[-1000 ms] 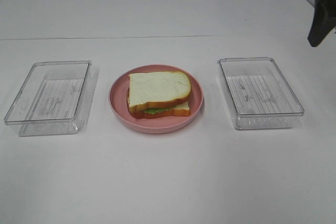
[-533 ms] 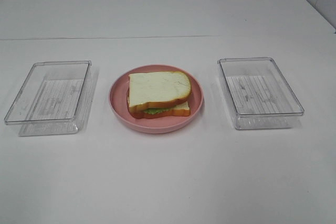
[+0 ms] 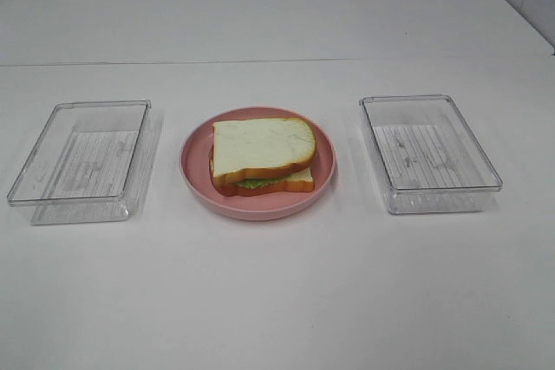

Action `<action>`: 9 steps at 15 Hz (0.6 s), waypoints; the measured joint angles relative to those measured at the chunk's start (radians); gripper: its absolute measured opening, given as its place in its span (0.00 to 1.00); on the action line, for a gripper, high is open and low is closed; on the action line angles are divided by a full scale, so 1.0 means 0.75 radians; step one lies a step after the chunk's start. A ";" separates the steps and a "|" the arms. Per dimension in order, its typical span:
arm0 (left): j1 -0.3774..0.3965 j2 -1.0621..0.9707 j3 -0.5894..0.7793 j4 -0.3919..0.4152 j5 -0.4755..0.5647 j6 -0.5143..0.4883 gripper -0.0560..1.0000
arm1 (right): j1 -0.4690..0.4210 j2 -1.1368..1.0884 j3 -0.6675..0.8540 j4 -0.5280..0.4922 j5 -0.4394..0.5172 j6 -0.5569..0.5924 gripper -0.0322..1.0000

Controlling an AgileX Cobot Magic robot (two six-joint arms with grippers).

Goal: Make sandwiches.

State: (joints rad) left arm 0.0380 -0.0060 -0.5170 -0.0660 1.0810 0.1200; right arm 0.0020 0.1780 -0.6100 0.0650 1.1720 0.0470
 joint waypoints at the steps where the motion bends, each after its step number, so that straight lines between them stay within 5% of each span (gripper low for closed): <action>1: 0.000 0.000 0.000 0.000 0.000 0.000 0.92 | 0.000 -0.039 0.016 -0.008 -0.004 0.000 0.94; 9: 0.000 0.000 0.000 0.000 0.000 0.000 0.92 | 0.000 -0.241 0.208 -0.052 -0.076 0.000 0.94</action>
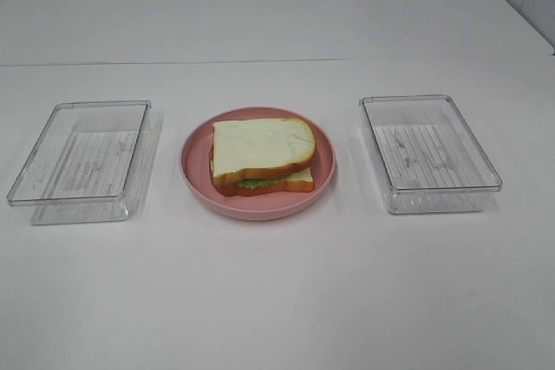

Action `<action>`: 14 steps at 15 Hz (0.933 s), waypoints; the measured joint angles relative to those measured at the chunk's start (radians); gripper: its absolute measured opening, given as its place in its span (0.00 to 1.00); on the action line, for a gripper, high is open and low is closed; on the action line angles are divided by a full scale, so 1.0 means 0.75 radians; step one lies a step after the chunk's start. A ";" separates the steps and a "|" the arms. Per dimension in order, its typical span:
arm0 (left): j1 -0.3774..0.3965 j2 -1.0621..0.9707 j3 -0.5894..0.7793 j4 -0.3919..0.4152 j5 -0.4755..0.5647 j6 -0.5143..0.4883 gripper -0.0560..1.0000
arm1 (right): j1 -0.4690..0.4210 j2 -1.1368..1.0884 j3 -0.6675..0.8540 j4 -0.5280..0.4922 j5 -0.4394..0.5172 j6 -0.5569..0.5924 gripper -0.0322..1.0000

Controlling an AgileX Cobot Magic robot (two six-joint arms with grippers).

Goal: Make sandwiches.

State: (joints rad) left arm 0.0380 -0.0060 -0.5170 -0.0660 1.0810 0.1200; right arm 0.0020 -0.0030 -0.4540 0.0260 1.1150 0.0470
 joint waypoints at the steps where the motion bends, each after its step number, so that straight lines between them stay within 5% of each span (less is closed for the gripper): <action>1: 0.000 0.000 0.000 0.000 0.000 0.000 0.92 | 0.000 0.000 0.001 0.000 0.000 0.000 0.94; 14: 0.000 0.000 0.000 0.000 0.000 0.000 0.92 | 0.000 0.000 0.001 -0.035 0.000 0.000 0.94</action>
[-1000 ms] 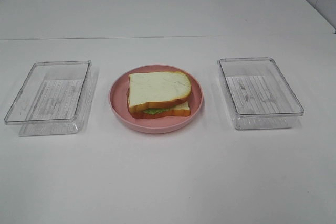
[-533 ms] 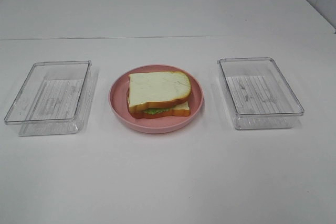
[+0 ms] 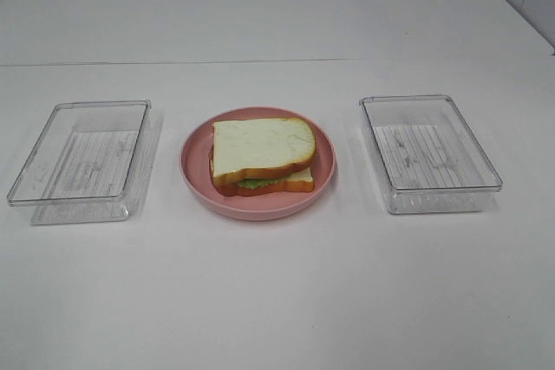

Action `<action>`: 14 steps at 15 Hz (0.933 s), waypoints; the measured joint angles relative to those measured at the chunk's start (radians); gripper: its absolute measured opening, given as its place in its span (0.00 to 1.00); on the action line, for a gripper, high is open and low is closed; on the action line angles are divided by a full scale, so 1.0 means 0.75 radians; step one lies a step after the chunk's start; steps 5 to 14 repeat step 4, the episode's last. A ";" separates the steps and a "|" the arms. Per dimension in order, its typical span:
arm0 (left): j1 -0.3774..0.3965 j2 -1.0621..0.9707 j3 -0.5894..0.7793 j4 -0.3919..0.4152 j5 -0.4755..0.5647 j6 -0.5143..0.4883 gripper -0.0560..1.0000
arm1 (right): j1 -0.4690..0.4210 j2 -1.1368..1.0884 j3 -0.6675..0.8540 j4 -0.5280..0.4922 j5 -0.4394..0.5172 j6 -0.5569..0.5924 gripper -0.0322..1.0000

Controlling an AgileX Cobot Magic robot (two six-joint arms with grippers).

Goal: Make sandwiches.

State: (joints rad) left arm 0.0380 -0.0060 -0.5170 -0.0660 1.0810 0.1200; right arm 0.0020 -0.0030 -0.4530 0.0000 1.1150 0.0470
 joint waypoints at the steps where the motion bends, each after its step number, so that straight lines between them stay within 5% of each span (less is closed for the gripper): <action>1: 0.000 0.000 0.000 0.000 0.000 0.000 0.92 | 0.000 0.000 0.000 0.000 0.000 0.000 0.94; 14: 0.000 0.000 0.000 0.000 0.000 0.000 0.92 | 0.000 0.000 0.000 0.000 0.000 0.000 0.94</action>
